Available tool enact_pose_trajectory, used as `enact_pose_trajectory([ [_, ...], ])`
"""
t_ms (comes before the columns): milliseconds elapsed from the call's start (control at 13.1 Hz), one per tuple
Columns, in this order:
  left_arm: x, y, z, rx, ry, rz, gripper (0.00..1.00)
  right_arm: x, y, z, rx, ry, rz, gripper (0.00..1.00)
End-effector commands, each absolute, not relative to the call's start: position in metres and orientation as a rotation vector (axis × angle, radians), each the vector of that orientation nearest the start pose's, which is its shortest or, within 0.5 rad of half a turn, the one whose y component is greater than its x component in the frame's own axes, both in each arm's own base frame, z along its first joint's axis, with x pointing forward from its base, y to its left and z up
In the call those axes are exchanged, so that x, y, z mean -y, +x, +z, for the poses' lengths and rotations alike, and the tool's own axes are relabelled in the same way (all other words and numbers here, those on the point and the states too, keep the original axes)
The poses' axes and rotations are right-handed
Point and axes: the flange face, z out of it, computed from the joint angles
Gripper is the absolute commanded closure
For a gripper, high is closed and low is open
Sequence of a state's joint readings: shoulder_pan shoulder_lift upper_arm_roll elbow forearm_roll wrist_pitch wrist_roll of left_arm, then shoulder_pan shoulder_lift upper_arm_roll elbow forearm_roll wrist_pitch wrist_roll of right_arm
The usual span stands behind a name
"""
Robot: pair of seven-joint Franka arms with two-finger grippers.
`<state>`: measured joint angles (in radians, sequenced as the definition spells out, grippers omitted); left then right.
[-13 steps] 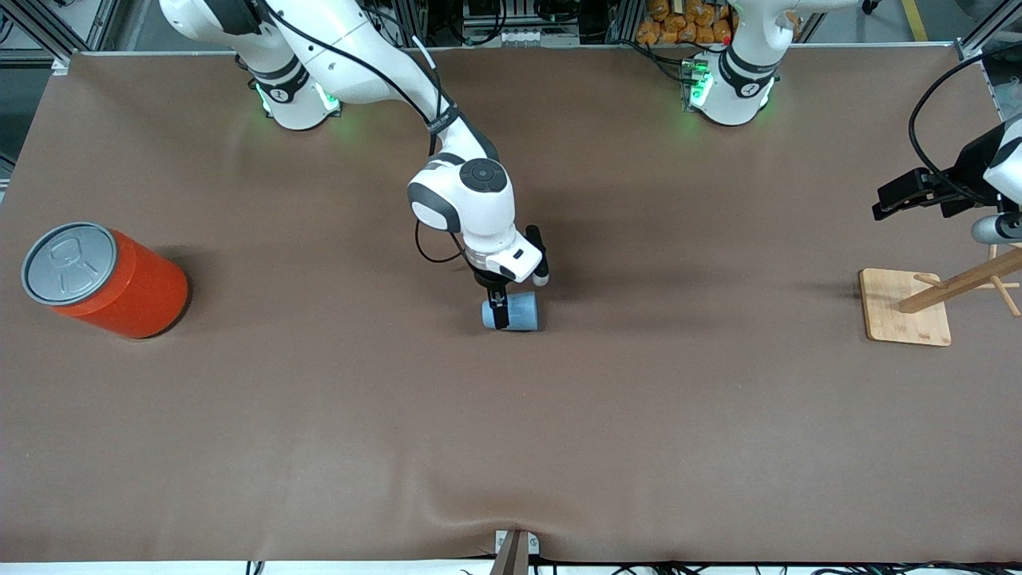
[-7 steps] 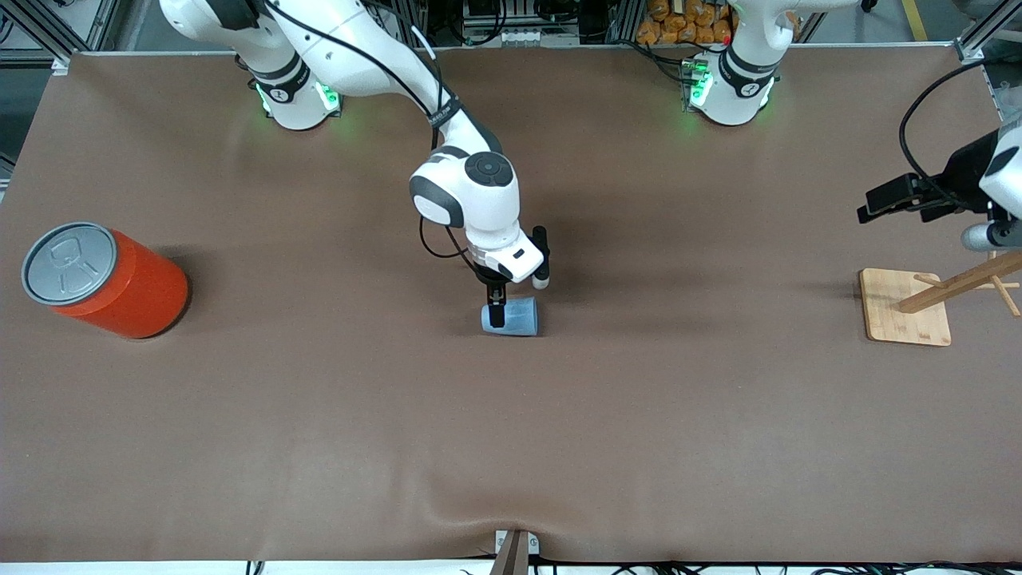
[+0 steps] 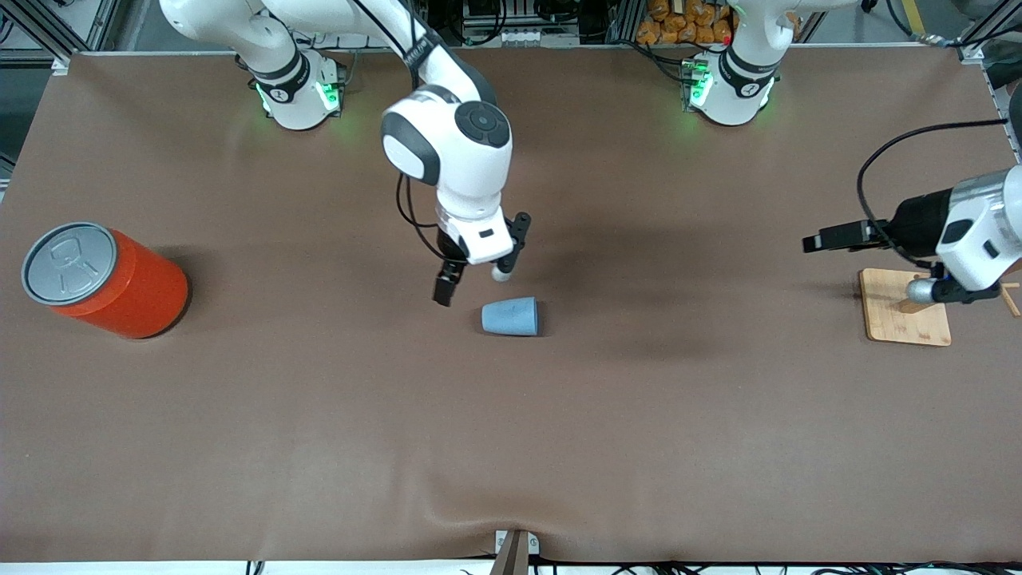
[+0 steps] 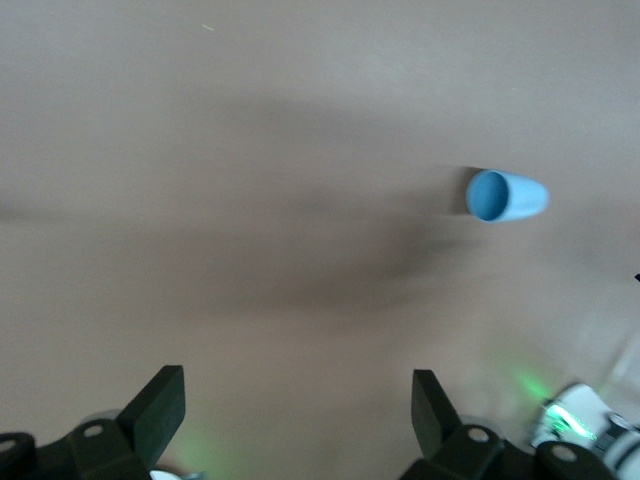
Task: Flip cup
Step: 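Retract the right gripper while the left gripper grasps the cup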
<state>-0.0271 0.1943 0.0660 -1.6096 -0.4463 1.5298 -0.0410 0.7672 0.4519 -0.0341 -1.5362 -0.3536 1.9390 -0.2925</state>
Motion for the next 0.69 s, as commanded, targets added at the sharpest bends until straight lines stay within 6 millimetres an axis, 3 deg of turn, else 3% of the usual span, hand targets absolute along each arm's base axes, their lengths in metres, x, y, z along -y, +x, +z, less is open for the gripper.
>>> enact_pose_trajectory([
  [0,0.048,0.602,0.473,0.216,-3.626,0.584,0.00,-0.404,0.549,0.445,1.720,-3.074,0.010,0.00],
  [229,0.087,0.605,0.417,0.270,-3.773,0.655,0.00,-0.342,0.581,0.477,1.503,-3.161,0.059,0.00],
  [382,0.112,0.606,0.388,0.326,-3.848,0.726,0.00,-0.300,0.588,0.488,1.342,-3.168,0.147,0.00],
  [534,0.131,0.602,0.358,0.172,-3.966,0.630,0.00,-0.255,0.591,0.492,1.181,-3.153,0.186,0.00],
  [611,0.139,0.601,0.341,0.225,-4.011,0.647,0.00,-0.236,0.590,0.494,1.136,-3.160,0.197,0.00],
])
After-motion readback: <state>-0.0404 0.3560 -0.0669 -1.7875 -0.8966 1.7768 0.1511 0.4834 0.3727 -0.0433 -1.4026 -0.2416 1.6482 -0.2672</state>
